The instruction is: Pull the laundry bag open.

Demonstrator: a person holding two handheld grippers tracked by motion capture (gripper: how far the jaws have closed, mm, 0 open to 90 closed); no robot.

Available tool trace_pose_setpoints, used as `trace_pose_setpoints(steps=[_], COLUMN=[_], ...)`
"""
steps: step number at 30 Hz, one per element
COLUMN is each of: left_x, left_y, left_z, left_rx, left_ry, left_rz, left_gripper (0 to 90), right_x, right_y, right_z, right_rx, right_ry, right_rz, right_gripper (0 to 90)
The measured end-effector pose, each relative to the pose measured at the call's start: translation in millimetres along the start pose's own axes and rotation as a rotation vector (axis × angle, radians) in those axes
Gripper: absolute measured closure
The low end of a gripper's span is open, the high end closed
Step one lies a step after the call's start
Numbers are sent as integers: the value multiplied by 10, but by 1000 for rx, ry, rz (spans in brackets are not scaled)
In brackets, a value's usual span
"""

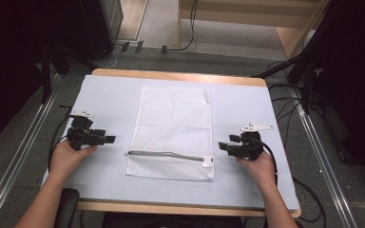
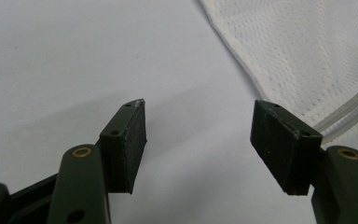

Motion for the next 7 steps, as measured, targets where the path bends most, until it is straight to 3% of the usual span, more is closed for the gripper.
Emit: trace_pose_setpoints(steps=[7], left_x=[-33], left_y=[-12], left_z=[-15], left_rx=[-7], left_ry=[10], left_rz=[8], left_gripper=[346], right_x=[13], right_y=[-10], right_z=[-21], right_rx=[-6], right_ry=[-3], right_rz=[-4], right_gripper=[362])
Point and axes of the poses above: each handheld gripper's, and its own axes: z roughly backward along the jaws, y roughly out of its top, x roughly to its right, the point moved 9 cm from there along -z, roughly forward along the jaws, and after that the axes turned 5 degrees about -z, right-handed, at the moved point
